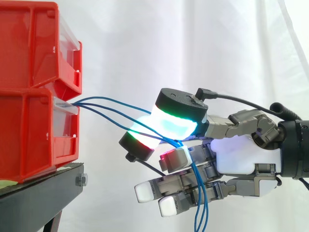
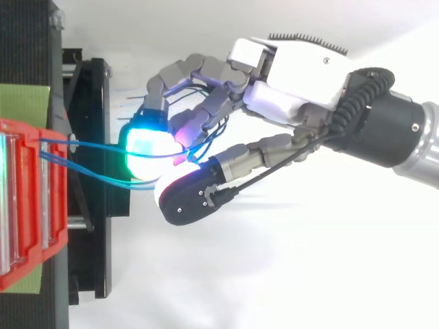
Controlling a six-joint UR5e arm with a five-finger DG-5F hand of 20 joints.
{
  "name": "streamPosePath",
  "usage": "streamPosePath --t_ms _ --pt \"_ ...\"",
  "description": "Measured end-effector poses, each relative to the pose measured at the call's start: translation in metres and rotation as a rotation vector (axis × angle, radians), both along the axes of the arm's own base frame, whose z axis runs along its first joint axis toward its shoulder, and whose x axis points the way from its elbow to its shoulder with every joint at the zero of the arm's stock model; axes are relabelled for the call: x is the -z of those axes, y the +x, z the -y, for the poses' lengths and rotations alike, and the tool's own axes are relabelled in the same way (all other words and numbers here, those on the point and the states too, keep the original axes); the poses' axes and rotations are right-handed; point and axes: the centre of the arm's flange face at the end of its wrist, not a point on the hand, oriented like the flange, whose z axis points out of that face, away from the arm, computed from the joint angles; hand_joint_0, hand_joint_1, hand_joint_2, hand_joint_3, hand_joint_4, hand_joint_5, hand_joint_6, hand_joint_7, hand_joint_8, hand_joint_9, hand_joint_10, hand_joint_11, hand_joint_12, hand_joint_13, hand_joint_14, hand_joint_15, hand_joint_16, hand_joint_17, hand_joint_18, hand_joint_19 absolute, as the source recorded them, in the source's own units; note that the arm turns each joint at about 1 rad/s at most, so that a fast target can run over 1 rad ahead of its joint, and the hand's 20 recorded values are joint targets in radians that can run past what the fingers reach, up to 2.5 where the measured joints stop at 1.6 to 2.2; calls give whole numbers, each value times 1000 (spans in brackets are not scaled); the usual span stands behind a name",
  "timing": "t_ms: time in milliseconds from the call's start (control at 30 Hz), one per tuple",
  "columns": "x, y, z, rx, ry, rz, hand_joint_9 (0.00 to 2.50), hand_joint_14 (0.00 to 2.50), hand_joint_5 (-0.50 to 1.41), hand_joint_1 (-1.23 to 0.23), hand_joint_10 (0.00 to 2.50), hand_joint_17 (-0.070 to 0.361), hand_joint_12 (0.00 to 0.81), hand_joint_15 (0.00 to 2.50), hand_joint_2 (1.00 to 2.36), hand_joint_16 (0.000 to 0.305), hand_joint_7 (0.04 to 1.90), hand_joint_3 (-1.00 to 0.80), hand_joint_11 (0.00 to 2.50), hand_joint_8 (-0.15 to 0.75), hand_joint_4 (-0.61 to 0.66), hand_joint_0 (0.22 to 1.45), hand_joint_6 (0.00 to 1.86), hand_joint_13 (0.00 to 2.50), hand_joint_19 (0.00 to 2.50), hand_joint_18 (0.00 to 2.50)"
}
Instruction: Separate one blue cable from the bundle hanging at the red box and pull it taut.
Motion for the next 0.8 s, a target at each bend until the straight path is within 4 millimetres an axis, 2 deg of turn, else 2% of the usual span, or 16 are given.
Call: streamPosePath --t_ms 67,133,200,267,367,433,500,600,700,800 --pt "0 0 0 1 0 0 1232 16 -115 -835 13 113 375 479 1000 50 990 -500 1093 326 10 500 858 735 606 673" --pt "0 0 1 1 0 0 1258 15 -94 -625 16 113 377 454 1000 50 1022 -500 949 320 -11 496 793 725 606 661" --pt "0 0 2 2 1 0 1191 15 -77 -486 18 110 371 437 1000 49 1118 -500 848 300 -55 513 711 647 628 549" --pt "0 0 2 3 1 0 1166 13 -73 -458 16 109 367 421 1000 48 1143 -500 811 286 -63 524 682 620 626 513" --pt "0 0 4 3 1 1 1143 13 -69 -476 19 105 360 421 1000 47 1190 -500 821 278 -74 543 657 593 637 484" --pt "0 0 5 2 1 -1 1139 14 -79 -572 20 103 358 431 1000 46 1207 -500 852 284 -84 557 678 591 651 479" --pt "-1 0 5 0 1 -3 1146 16 -114 -670 19 102 356 445 1000 45 1078 -500 912 292 -53 573 765 601 652 490" --pt "-2 0 6 -1 0 -8 1139 14 -144 -736 21 104 363 456 1000 46 1006 -500 961 303 0 587 828 615 639 510" --pt "-4 1 6 -1 0 -9 1147 15 -156 -729 17 106 369 474 1000 47 957 -500 1025 315 30 585 851 648 645 536" --pt "-5 1 6 -1 -1 -10 1183 15 -166 -654 15 115 391 491 1000 51 887 -500 1042 337 68 518 860 714 626 606"
